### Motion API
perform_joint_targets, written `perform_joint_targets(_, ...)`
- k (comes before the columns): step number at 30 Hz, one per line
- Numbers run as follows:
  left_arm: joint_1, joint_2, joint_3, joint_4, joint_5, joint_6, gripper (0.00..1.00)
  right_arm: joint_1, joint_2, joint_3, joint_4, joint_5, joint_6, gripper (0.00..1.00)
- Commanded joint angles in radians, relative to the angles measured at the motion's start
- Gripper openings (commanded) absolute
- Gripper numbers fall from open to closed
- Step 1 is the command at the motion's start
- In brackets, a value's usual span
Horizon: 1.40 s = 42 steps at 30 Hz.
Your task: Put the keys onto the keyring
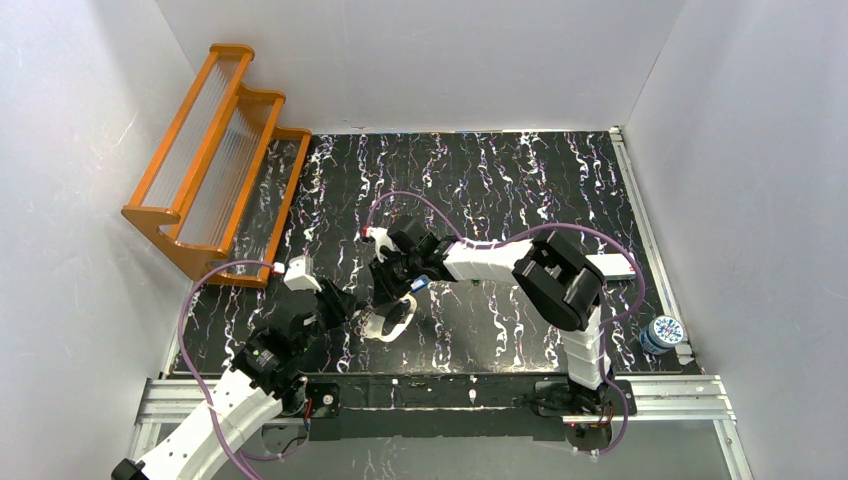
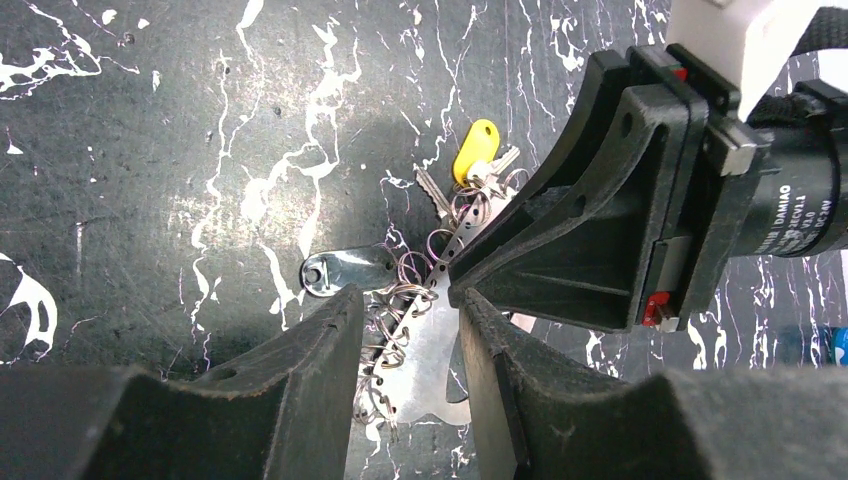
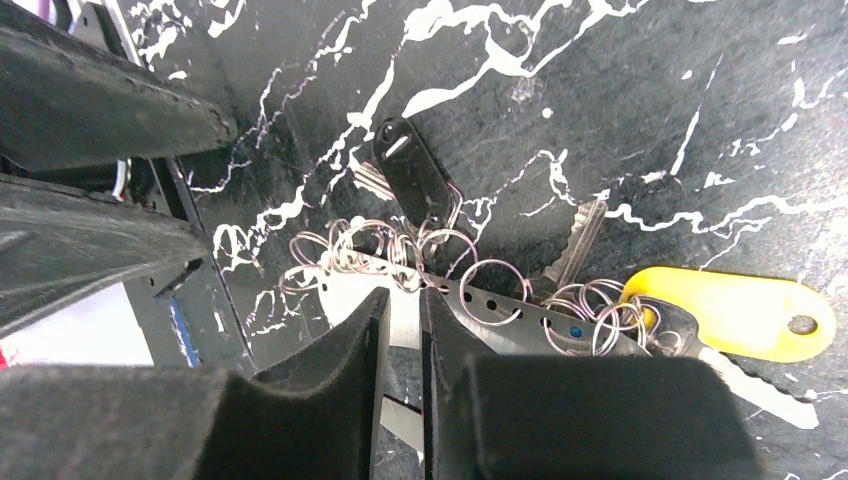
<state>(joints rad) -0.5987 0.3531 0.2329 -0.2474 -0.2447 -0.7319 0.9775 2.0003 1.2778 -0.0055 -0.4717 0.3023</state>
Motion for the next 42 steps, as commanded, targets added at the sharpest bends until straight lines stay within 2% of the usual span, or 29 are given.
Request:
perform_joint_targets(1,-0.004,0.009,0.017,-0.007,-0.022,0.011,0.39,0.006,0.02,0.022,-0.029,-0.02,-0.033,0.26)
perform_joint_targets(17,-0.004,0.009,0.011,-0.007,-0.024,0.009,0.39,0.018,0.041,0.051,-0.046,0.0,-0.049,0.33)
perform_joint_targets(37,-0.004,0.004,-0.001,-0.009,-0.024,0.005,0.4,0.033,0.047,0.084,-0.059,0.019,-0.055,0.23)
perform_joint_targets(42,-0.004,0.004,-0.003,-0.009,-0.022,0.004,0.4,0.03,0.006,0.034,-0.003,0.002,-0.039,0.38)
